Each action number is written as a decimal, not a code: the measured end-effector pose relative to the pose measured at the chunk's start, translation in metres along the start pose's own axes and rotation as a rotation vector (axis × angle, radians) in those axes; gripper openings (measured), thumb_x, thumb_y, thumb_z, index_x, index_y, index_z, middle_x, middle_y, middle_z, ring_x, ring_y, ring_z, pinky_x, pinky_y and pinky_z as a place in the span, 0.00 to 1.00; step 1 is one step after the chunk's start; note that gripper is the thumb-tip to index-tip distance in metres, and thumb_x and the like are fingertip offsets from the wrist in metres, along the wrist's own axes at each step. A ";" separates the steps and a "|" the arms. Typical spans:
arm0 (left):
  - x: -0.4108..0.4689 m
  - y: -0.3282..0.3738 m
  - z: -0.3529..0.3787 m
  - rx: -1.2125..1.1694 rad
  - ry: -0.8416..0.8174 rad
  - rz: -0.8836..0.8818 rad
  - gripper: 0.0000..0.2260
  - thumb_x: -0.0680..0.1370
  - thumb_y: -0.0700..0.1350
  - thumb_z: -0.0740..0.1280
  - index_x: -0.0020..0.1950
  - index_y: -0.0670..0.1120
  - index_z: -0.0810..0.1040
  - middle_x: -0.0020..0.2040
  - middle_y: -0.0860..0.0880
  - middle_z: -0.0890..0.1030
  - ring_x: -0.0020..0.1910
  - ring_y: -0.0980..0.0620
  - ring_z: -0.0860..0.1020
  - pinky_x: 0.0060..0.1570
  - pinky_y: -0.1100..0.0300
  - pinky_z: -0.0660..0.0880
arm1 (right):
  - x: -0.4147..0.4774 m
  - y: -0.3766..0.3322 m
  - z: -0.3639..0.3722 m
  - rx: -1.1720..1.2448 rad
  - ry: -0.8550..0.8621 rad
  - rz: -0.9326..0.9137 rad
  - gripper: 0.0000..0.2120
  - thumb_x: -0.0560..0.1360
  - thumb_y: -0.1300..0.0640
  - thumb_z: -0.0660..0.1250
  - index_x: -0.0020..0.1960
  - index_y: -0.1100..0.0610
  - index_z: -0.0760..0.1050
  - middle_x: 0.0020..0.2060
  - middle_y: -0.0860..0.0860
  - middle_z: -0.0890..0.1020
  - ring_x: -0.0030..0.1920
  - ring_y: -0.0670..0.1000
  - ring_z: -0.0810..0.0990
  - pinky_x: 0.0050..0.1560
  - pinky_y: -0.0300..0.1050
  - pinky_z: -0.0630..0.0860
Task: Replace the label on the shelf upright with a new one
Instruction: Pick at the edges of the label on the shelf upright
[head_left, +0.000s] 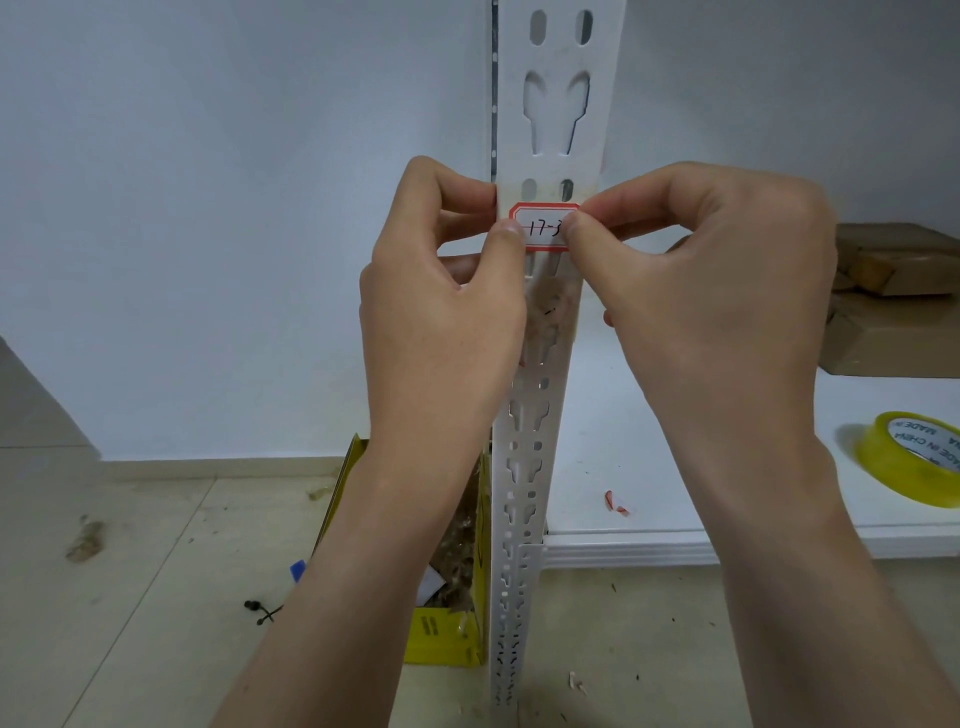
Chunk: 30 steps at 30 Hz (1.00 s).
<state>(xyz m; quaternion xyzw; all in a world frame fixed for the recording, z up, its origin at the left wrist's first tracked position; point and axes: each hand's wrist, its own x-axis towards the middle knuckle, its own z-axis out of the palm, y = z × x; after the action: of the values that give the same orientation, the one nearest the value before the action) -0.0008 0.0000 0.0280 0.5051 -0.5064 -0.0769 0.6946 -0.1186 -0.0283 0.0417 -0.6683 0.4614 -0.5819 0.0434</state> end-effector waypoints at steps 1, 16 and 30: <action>0.000 0.000 0.000 -0.001 -0.001 0.001 0.06 0.82 0.41 0.69 0.51 0.50 0.73 0.52 0.54 0.85 0.49 0.63 0.84 0.45 0.67 0.82 | 0.000 0.000 0.000 0.000 -0.001 0.001 0.04 0.76 0.44 0.73 0.48 0.42 0.85 0.41 0.38 0.86 0.35 0.41 0.83 0.43 0.44 0.83; 0.000 0.000 0.000 0.000 -0.002 0.006 0.07 0.82 0.41 0.69 0.49 0.51 0.73 0.52 0.54 0.85 0.48 0.62 0.84 0.45 0.64 0.82 | -0.002 0.000 -0.002 0.020 0.003 -0.023 0.02 0.75 0.45 0.75 0.46 0.42 0.85 0.38 0.36 0.83 0.35 0.42 0.83 0.42 0.50 0.84; 0.000 0.001 0.000 0.016 -0.004 0.005 0.07 0.82 0.41 0.69 0.51 0.51 0.73 0.52 0.54 0.85 0.47 0.63 0.84 0.43 0.68 0.81 | 0.001 0.000 0.000 0.057 -0.030 0.021 0.02 0.75 0.46 0.74 0.44 0.42 0.84 0.38 0.37 0.85 0.35 0.43 0.83 0.42 0.50 0.84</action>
<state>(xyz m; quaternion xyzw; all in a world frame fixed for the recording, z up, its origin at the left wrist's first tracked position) -0.0013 0.0005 0.0285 0.5094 -0.5095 -0.0720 0.6897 -0.1189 -0.0292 0.0425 -0.6704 0.4512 -0.5842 0.0754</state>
